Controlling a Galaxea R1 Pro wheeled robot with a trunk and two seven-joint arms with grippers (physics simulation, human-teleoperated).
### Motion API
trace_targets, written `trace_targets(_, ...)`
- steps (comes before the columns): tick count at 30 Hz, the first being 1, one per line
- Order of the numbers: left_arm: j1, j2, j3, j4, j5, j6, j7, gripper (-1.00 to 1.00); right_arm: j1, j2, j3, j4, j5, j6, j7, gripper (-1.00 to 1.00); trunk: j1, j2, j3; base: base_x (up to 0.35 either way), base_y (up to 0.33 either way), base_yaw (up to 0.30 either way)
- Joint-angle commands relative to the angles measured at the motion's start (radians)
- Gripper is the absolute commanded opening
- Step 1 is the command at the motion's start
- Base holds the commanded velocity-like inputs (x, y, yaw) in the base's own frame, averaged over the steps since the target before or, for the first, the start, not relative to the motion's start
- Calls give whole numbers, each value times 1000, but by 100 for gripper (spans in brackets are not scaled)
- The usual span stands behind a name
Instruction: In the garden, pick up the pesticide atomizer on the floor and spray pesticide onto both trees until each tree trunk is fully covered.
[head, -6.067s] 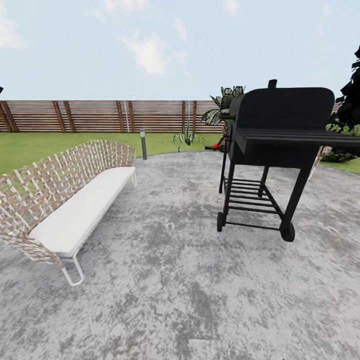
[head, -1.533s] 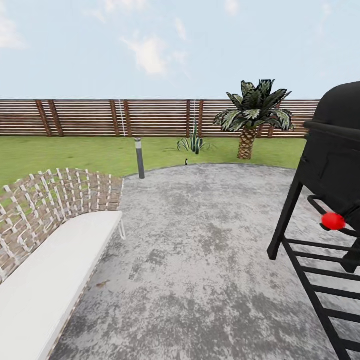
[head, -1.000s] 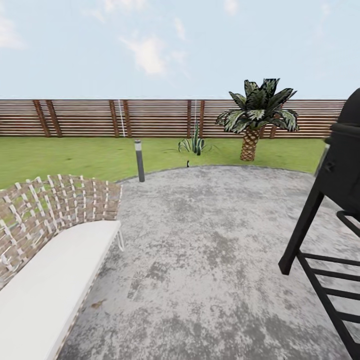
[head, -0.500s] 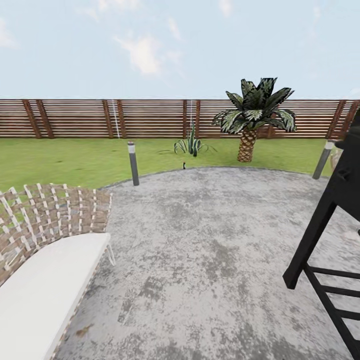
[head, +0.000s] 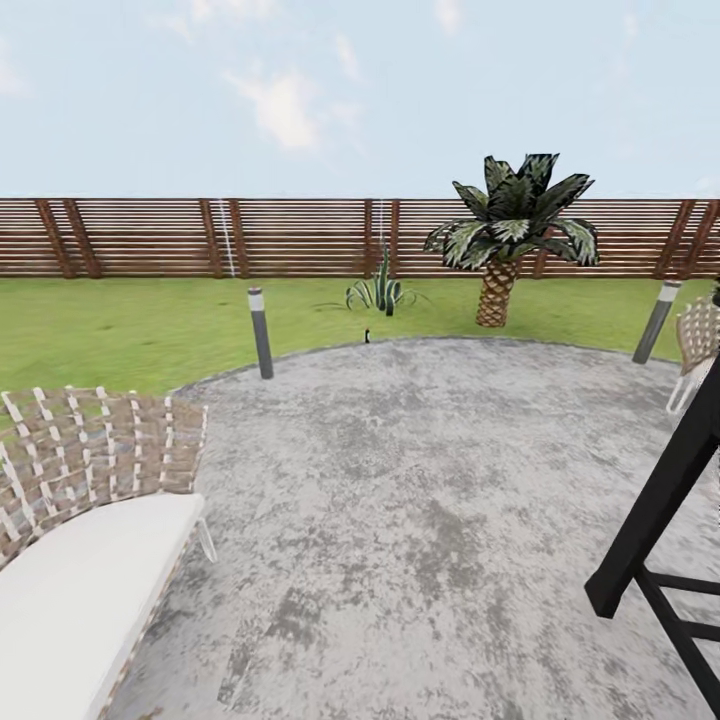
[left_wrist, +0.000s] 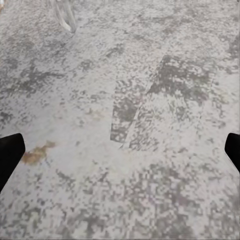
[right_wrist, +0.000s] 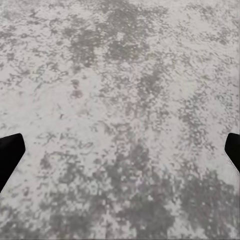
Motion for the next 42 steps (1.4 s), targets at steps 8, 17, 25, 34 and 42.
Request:
trace_targets(8, 0, 0, 0, 0, 0, 0, 0, 100, 0, 0, 0, 0, 0, 0, 0, 100, 0, 0, 0, 340, 0, -207)
trace_targets(17, 0, 0, 1, 0, 0, 0, 0, 100, 0, 0, 0, 0, 0, 0, 1, 100, 0, 0, 0, 340, 0, -27)
trace_targets(25, 0, 0, 1, 0, 0, 0, 0, 100, 0, 0, -1, 0, 0, 0, 0, 100, 0, 0, 0, 340, 0, -1)
trace_targets(34, 0, 0, 0, 0, 0, 0, 0, 100, 0, 0, -2, 0, 0, 0, 0, 100, 0, 0, 0, 340, 0, 0)
trace_targets(42, 0, 0, 0, 0, 0, 0, 0, 100, 0, 0, -2, 1, 0, -1, -1, 100, 0, 0, 0, 340, 0, 0)
